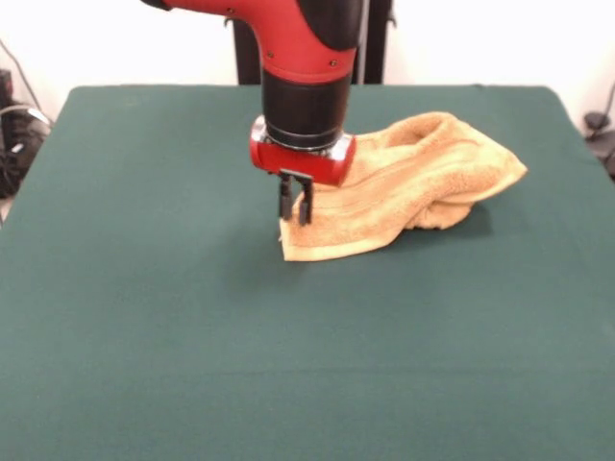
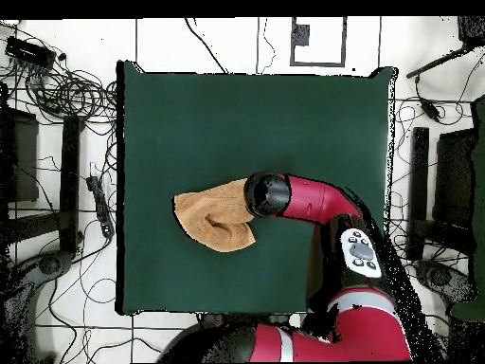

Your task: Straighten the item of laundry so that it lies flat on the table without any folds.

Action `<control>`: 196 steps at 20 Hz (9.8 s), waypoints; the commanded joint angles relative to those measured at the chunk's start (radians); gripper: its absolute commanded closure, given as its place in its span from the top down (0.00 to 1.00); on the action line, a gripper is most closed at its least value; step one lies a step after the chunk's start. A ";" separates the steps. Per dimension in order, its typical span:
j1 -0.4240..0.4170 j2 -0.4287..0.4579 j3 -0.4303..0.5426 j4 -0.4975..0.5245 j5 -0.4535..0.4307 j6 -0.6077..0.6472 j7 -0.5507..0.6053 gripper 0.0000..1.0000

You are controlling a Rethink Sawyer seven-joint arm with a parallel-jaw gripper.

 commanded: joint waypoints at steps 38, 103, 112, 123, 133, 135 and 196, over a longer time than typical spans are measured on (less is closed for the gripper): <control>0.080 0.370 0.096 -0.139 -0.004 -0.150 0.124 1.00; 0.222 0.329 0.191 -0.021 0.320 -0.449 0.320 1.00; 0.378 0.314 0.077 -0.009 0.559 -0.415 0.448 1.00; 0.553 0.316 -0.061 0.021 0.962 -0.299 0.655 1.00; 0.666 0.291 -0.123 0.052 1.107 -0.222 0.819 1.00; 0.651 0.290 -0.109 0.056 1.088 -0.248 0.772 1.00; 0.202 -0.105 -0.087 0.406 0.243 -0.195 0.469 1.00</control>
